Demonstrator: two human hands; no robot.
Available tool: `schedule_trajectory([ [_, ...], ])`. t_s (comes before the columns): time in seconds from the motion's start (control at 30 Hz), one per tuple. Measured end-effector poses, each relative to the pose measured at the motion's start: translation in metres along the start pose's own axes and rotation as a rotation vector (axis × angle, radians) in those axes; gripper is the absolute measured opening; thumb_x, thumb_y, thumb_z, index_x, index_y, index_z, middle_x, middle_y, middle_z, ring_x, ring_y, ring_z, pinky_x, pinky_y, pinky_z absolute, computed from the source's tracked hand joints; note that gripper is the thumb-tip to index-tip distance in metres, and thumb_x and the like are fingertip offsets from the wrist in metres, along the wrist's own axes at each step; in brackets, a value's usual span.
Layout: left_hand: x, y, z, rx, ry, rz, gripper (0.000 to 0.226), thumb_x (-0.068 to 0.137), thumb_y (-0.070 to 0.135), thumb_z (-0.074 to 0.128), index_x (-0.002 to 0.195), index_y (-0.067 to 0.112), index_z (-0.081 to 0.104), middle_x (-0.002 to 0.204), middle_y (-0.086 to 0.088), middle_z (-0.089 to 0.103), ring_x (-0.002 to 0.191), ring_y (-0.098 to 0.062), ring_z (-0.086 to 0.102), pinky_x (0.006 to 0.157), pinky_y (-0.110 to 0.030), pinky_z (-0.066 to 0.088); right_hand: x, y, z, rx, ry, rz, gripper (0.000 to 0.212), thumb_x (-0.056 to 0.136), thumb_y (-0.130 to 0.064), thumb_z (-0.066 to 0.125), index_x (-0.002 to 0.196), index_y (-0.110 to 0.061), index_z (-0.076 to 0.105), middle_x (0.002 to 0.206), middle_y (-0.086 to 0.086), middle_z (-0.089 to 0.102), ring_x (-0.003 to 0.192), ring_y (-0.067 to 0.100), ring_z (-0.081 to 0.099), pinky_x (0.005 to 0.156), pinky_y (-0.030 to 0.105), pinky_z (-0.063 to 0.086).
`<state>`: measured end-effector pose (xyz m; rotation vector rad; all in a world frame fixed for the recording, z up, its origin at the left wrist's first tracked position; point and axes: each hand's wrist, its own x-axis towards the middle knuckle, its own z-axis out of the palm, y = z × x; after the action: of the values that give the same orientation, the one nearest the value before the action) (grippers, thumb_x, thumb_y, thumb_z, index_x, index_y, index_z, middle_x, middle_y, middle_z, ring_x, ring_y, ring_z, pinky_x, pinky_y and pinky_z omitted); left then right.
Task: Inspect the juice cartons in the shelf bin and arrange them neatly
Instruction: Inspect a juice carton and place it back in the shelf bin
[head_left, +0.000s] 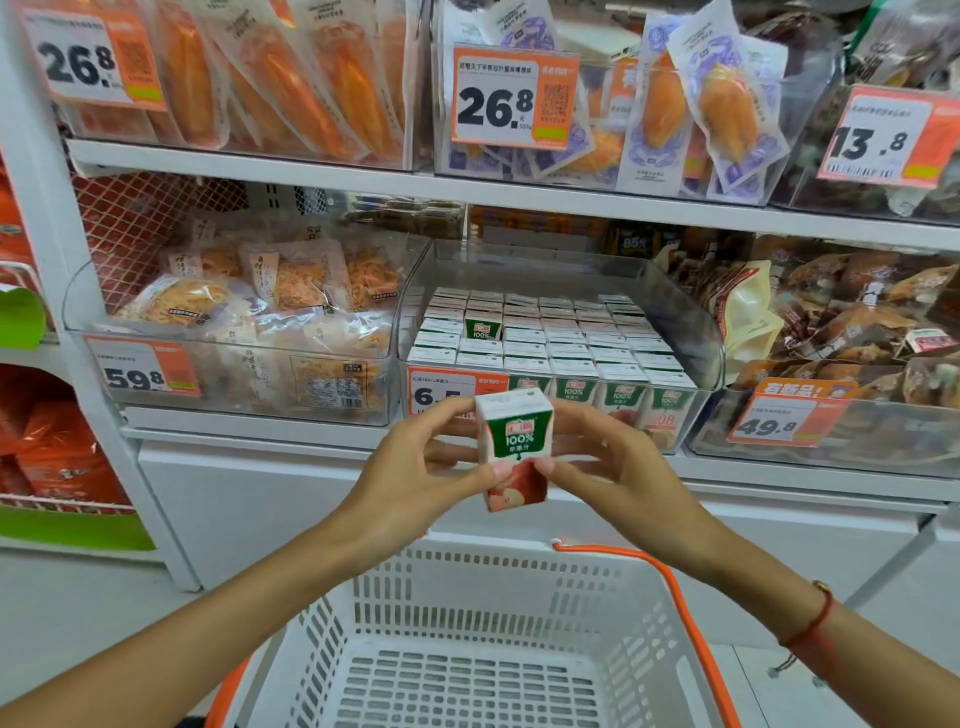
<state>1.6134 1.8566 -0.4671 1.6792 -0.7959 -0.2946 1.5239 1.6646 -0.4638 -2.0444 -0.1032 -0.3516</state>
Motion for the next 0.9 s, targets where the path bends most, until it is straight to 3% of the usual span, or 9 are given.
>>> schedule_trajectory([
  [0.1, -0.004, -0.003, 0.0, 0.151, 0.049, 0.185, 0.045, 0.08, 0.014, 0.078, 0.119, 0.03, 0.062, 0.116, 0.017, 0.067, 0.111, 0.003, 0.06, 0.095, -0.014, 0.046, -0.003, 0.002, -0.003, -0.129, 0.066, -0.176, 0.04, 0.082, -0.022, 0.073, 0.119, -0.03, 0.059, 0.116, -0.017, 0.068, 0.109, 0.004, 0.064, 0.093, 0.018, 0.05],
  [0.27, -0.004, -0.003, 0.001, 0.25, 0.131, 0.355, 0.048, 0.078, 0.006, 0.079, 0.112, 0.035, 0.063, 0.113, 0.017, 0.065, 0.112, -0.005, 0.06, 0.095, -0.022, 0.048, -0.003, -0.002, -0.003, -0.202, 0.137, -0.311, 0.039, 0.079, -0.023, 0.073, 0.114, -0.032, 0.057, 0.115, -0.021, 0.065, 0.109, 0.0, 0.063, 0.092, 0.015, 0.049],
  [0.47, -0.004, -0.005, 0.003, 0.302, 0.151, 0.384, 0.046, 0.08, 0.009, 0.078, 0.118, 0.032, 0.063, 0.114, 0.017, 0.065, 0.113, -0.007, 0.059, 0.092, -0.032, 0.05, -0.004, 0.002, -0.002, -0.303, 0.163, -0.339, 0.041, 0.083, -0.023, 0.075, 0.12, -0.018, 0.058, 0.118, -0.008, 0.067, 0.11, 0.007, 0.064, 0.093, 0.029, 0.053],
  [0.63, -0.003, -0.005, 0.003, 0.276, 0.137, 0.392, 0.048, 0.084, 0.019, 0.073, 0.127, 0.035, 0.058, 0.121, 0.02, 0.062, 0.116, -0.004, 0.059, 0.097, -0.03, 0.049, -0.004, 0.0, 0.003, -0.37, 0.222, -0.399, 0.049, 0.088, -0.03, 0.068, 0.132, -0.03, 0.048, 0.127, -0.014, 0.062, 0.114, 0.003, 0.06, 0.092, 0.026, 0.053],
  [0.8, 0.02, -0.01, -0.02, 0.348, 0.205, 0.381, 0.061, 0.08, 0.047, 0.067, 0.135, 0.053, 0.041, 0.134, 0.037, 0.044, 0.126, 0.012, 0.042, 0.101, -0.022, 0.043, 0.018, 0.003, 0.002, -0.407, 0.299, -0.393, 0.05, 0.089, -0.023, 0.065, 0.132, -0.037, 0.044, 0.125, -0.031, 0.052, 0.106, -0.006, 0.057, 0.084, 0.019, 0.053],
  [0.9, 0.047, -0.022, -0.049, 0.418, 0.323, 0.32, 0.063, 0.079, 0.047, 0.069, 0.134, 0.052, 0.039, 0.127, 0.046, 0.037, 0.118, 0.019, 0.039, 0.1, -0.018, 0.034, 0.05, 0.007, -0.012, -0.446, 0.362, -0.374, 0.051, 0.091, -0.021, 0.067, 0.135, -0.032, 0.045, 0.126, -0.03, 0.051, 0.106, -0.005, 0.058, 0.085, 0.027, 0.054],
])
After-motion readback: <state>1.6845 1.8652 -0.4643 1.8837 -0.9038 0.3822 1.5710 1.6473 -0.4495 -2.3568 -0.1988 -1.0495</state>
